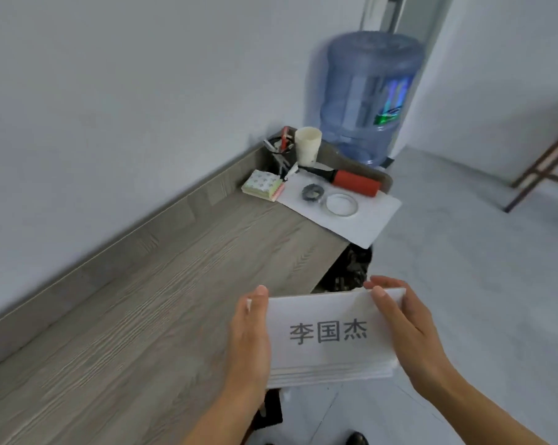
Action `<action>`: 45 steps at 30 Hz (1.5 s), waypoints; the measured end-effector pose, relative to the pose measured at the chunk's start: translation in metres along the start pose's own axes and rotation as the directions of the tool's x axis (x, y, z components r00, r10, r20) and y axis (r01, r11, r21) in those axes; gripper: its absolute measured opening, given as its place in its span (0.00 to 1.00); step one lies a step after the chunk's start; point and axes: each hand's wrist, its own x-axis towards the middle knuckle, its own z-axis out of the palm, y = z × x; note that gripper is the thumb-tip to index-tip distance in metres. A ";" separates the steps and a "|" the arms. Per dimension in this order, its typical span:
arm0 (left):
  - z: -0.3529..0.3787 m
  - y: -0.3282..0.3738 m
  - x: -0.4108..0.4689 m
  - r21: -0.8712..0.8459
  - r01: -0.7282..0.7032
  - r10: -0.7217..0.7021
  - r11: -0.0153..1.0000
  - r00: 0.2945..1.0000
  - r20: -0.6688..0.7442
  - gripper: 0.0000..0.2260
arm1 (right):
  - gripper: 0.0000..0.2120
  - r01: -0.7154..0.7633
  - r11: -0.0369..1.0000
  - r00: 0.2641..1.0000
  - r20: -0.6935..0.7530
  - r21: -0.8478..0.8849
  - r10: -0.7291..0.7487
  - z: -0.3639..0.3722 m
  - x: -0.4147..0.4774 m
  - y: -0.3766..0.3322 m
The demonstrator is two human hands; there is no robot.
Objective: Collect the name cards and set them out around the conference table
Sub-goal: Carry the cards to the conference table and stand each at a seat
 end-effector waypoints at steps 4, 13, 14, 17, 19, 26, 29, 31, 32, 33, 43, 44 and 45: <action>0.063 -0.007 -0.019 0.061 0.035 -0.048 0.998 0.976 0.214 0.19 | 0.07 -0.078 0.994 0.980 -0.176 0.071 0.089 -0.071 -0.029 0.031; 0.245 -0.053 -0.107 0.297 0.004 -0.181 0.955 0.799 0.573 0.20 | 0.09 -0.169 0.941 0.810 -0.503 0.293 0.301 -0.245 -0.110 0.106; 0.266 -0.059 -0.120 0.305 0.001 -0.193 0.952 0.775 0.601 0.19 | 0.09 -0.168 0.938 0.786 -0.533 0.304 0.313 -0.265 -0.118 0.113; 0.326 -0.069 -0.165 0.331 -0.025 -0.221 0.943 0.695 0.684 0.16 | 0.08 -0.169 0.928 0.699 -0.624 0.332 0.350 -0.323 -0.143 0.132; 0.362 -0.075 -0.190 0.359 -0.066 -0.240 0.931 0.630 0.738 0.16 | 0.08 -0.158 0.919 0.648 -0.665 0.360 0.372 -0.358 -0.157 0.141; 0.505 -0.099 -0.258 0.434 -0.207 -0.343 0.877 0.363 0.866 0.20 | 0.08 -0.104 0.886 0.416 -0.789 0.452 0.451 -0.467 -0.185 0.176; 0.575 -0.108 -0.290 0.426 -0.277 -0.361 0.861 0.258 0.896 0.18 | 0.08 -0.077 0.876 0.297 -0.827 0.477 0.477 -0.517 -0.186 0.190; 0.621 -0.113 -0.309 0.415 -0.318 -0.372 0.853 0.187 0.909 0.19 | 0.10 -0.048 0.869 0.231 -0.841 0.493 0.490 -0.551 -0.184 0.197; 0.644 -0.114 -0.319 0.414 -0.335 -0.383 0.846 0.157 0.910 0.19 | 0.10 -0.036 0.866 0.198 -0.846 0.499 0.495 -0.568 -0.183 0.199; 0.666 -0.114 -0.330 0.411 -0.350 -0.392 0.842 0.127 0.911 0.19 | 0.11 -0.017 0.864 0.169 -0.850 0.503 0.499 -0.584 -0.182 0.199; 0.837 -0.134 -0.468 0.306 -0.527 -0.460 0.793 -0.190 0.867 0.24 | 0.12 0.121 0.837 -0.128 -0.827 0.534 0.547 -0.724 -0.219 0.224; 0.850 -0.142 -0.483 0.309 -0.537 -0.479 0.785 -0.208 0.853 0.24 | 0.12 0.131 0.836 -0.148 -0.824 0.533 0.548 -0.738 -0.226 0.230; 0.863 -0.151 -0.499 0.313 -0.550 -0.499 0.775 -0.228 0.836 0.24 | 0.12 0.138 0.835 -0.166 -0.818 0.533 0.550 -0.753 -0.234 0.238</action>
